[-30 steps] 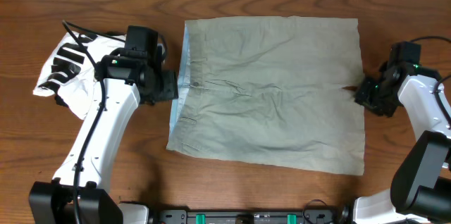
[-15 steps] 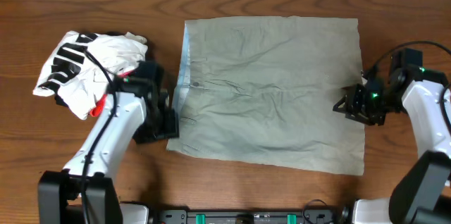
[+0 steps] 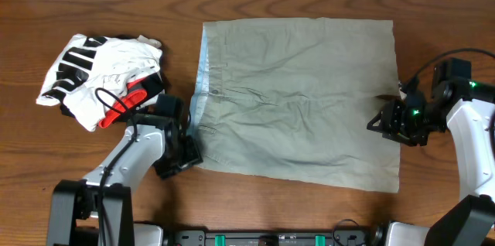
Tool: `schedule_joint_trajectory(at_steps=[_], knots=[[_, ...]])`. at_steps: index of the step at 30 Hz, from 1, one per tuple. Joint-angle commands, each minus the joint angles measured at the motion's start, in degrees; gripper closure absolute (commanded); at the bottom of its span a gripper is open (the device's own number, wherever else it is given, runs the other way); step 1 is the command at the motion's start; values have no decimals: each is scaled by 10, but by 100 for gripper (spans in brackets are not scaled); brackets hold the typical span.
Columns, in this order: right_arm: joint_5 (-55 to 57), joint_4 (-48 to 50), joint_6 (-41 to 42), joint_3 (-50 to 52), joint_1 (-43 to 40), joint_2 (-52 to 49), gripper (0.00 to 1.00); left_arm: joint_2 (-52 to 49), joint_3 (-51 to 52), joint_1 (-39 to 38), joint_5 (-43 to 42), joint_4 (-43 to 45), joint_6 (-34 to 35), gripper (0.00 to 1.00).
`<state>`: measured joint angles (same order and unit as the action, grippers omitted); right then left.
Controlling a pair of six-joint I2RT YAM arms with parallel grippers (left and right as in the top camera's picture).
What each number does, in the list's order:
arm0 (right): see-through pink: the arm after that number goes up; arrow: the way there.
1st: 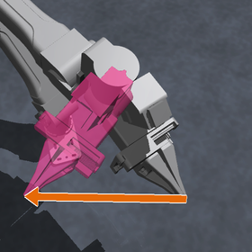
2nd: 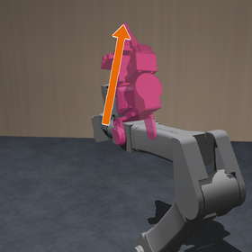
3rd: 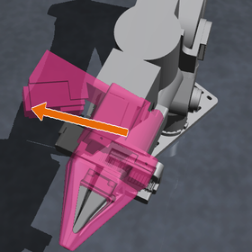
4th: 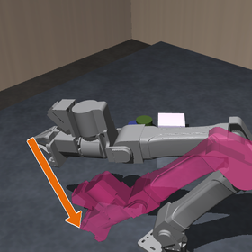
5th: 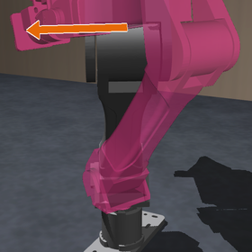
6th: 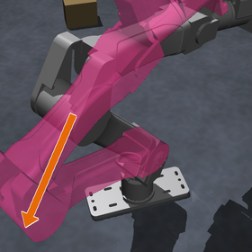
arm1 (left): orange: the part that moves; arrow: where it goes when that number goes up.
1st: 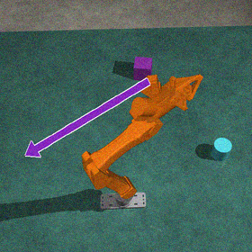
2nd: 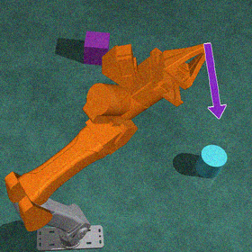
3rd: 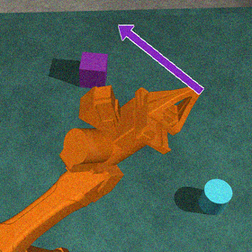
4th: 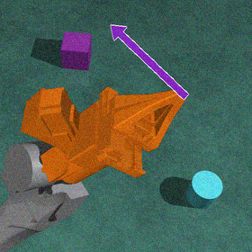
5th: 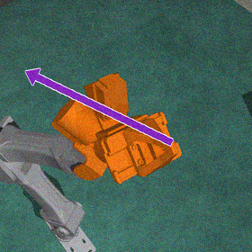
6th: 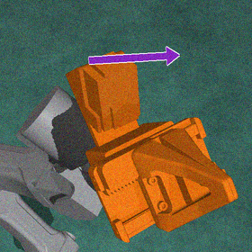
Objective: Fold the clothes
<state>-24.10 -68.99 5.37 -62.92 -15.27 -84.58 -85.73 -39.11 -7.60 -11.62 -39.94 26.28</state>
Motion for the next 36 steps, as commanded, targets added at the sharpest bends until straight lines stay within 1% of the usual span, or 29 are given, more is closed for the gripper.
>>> schedule_joint_trajectory(at_steps=[1,5,6,8,9,11,12,15,18,20,24,26,28,30,33,36], knots=[[2,0,-15,1,0,8,55,1,5,1,1,29,33,34],[3,2,-17,1,0,8,55,1,5,1,1,31,39,35],[3,2,-17,1,0,8,55,1,5,1,1,31,38,36],[3,5,-17,1,0,8,55,1,5,1,5,31,38,40],[3,5,-16,1,0,8,55,1,5,1,5,31,38,45],[5,6,-16,1,0,8,54,1,5,1,5,31,38,59],[12,5,-16,1,0,8,54,1,5,1,5,29,38,67],[43,-2,-11,2,0,8,54,1,5,1,5,17,38,86],[72,-13,6,2,0,8,53,1,5,1,5,1,38,94],[85,-15,18,8,0,8,52,1,5,2,5,-2,38,94],[123,-14,74,49,0,8,44,2,0,2,5,-3,38,94],[140,-16,112,81,-1,8,45,2,-3,2,5,-3,38,94],[142,-14,128,118,-1,8,45,2,-3,2,5,-3,38,94],[143,10,157,153,-1,8,45,2,-3,2,5,-3,37,94],[149,43,210,177,-2,8,44,2,-3,2,5,-2,33,94],[166,52,247,192,-2,8,42,2,-3,2,5,-2,29,94]])
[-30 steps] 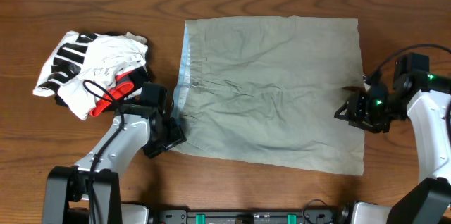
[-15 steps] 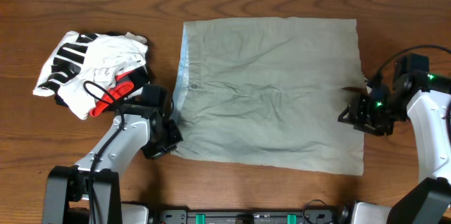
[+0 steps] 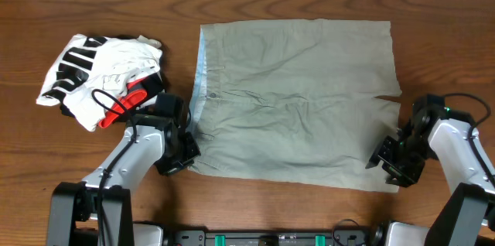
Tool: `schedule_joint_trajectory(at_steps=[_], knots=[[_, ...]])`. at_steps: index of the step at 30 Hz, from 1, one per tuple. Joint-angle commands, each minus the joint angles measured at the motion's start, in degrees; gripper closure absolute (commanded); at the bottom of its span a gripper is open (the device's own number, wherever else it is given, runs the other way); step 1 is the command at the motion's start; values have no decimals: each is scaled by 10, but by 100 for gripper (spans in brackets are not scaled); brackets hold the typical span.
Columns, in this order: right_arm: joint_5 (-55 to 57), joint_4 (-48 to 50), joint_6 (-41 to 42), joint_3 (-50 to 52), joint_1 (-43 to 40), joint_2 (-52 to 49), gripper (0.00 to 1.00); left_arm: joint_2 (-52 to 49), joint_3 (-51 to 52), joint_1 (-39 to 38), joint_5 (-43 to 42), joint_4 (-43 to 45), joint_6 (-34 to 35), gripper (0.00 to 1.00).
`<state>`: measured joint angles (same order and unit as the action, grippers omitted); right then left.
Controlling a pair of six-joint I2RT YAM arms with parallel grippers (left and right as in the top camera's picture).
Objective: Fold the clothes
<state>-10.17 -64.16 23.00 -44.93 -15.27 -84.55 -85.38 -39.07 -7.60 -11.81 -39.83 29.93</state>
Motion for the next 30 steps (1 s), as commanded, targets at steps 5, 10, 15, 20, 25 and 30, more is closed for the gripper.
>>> schedule_joint_trajectory(at_steps=[5,10,15,20,25,30], knots=[[91,10,150,43,-5,8,32,-2,-4,2,7,-3,-7,93],[100,16,153,58,-17,8,28,-2,-4,2,7,0,-7,93],[125,78,162,86,-26,8,25,-2,-4,2,7,8,-12,92],[123,153,173,125,-27,8,37,-2,-4,2,6,10,-12,93],[123,166,171,130,-27,8,82,-2,-4,2,3,5,-12,92],[113,146,154,125,-27,26,99,-2,-4,2,-2,-2,-28,94]])
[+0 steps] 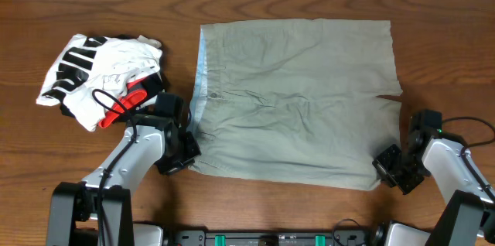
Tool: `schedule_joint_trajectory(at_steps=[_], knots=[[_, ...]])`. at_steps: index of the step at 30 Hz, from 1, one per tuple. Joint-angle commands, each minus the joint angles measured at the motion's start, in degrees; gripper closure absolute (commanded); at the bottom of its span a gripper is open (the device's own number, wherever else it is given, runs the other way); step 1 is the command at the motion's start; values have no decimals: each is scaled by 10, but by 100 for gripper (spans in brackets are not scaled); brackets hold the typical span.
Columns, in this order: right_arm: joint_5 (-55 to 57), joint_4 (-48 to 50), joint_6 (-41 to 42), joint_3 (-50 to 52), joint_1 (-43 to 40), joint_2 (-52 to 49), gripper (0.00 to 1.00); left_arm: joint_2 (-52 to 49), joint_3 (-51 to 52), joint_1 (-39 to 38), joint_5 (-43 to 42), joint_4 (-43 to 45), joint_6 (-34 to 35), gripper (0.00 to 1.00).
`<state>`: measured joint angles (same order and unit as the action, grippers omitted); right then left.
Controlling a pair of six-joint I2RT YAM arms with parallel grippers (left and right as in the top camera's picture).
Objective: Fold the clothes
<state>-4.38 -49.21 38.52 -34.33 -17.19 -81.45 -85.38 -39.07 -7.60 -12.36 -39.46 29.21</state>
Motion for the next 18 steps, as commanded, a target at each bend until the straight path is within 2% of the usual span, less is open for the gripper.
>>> schedule_joint_trajectory(at_steps=[1,5,8,18], knots=[[40,-6,-7,18,-7,5,99,-2,-5,2,4,-5,-25,94],[-31,-22,-26,10,-7,62,99,12,-25,2,3,-30,-26,94],[-70,-56,-26,-1,-7,118,99,44,-54,2,1,-79,-26,95],[-103,-228,-60,-112,-7,268,99,228,-162,2,-1,-230,-41,94]])
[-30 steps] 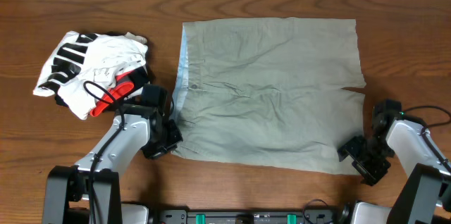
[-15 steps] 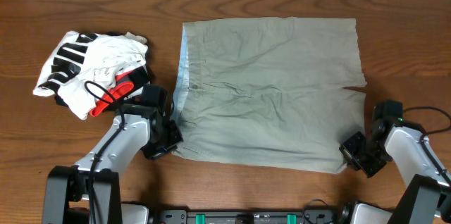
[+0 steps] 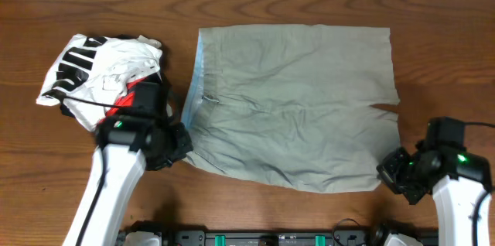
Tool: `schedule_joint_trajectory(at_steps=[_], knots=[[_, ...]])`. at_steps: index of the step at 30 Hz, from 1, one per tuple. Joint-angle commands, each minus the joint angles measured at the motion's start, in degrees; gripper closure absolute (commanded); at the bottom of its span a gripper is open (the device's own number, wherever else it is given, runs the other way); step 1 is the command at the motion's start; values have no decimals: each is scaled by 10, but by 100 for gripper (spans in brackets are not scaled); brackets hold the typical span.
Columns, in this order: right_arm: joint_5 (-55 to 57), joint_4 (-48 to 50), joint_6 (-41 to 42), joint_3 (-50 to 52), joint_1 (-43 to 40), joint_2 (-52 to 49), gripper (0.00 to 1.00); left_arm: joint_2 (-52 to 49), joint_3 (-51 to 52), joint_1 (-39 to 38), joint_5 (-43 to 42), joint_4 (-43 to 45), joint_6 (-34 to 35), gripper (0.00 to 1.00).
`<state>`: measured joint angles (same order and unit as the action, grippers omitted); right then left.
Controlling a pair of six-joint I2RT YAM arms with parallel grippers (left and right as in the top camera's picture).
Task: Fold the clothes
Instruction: 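Fold the bottom half of the shorts up toward the top edge with both grippers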
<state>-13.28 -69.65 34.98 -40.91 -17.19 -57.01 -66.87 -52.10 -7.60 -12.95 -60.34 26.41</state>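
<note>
Grey-green shorts (image 3: 294,99) lie spread across the middle of the table, waistband to the left. My left gripper (image 3: 182,149) sits at the near-left waistband corner, shut on the cloth, with its arm raised toward the camera. My right gripper (image 3: 384,174) is at the near-right hem corner, also shut on the cloth. The near edge of the shorts bows and looks drawn up between the two grippers. The fingertips themselves are largely hidden under the gripper bodies.
A bundle of white, black and red clothing (image 3: 97,76) lies at the far left, right beside my left arm (image 3: 116,169). Brown wooden table (image 3: 448,52) shows around the shorts. The table's near edge runs just below both arms.
Both arms have risen toward the camera at the near corners. The shorts' near edge now bows and the waistband edge has bent. The whole garment has shifted slightly.
At first my left gripper was at the near-left corner and my right gripper at the middle of the right hem. The right gripper was then further down that hem, then at the near-right corner. Now both hold their corners, lifted.
</note>
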Motion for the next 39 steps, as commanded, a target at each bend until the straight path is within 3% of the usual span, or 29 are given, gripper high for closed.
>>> schedule_joint_trajectory(at_steps=[1,6,11,18,25,30,39], knots=[[-17,-40,-29,-64,-7,29,99,56,-40,2,5,-30,-13,94],[-29,-103,-61,-169,-7,30,99,112,-95,2,5,-55,-13,94],[-29,-71,-62,-225,-7,-4,99,109,-154,2,27,2,-37,94],[-94,80,-66,-226,-7,-125,98,7,-162,2,50,65,-65,94],[-221,352,-68,-226,-6,-268,99,-109,-162,2,84,181,-78,94],[-262,491,-14,-226,13,-351,99,-181,-162,3,96,251,-78,94],[-260,587,15,-226,58,-434,99,-247,-162,3,99,306,-88,94]])
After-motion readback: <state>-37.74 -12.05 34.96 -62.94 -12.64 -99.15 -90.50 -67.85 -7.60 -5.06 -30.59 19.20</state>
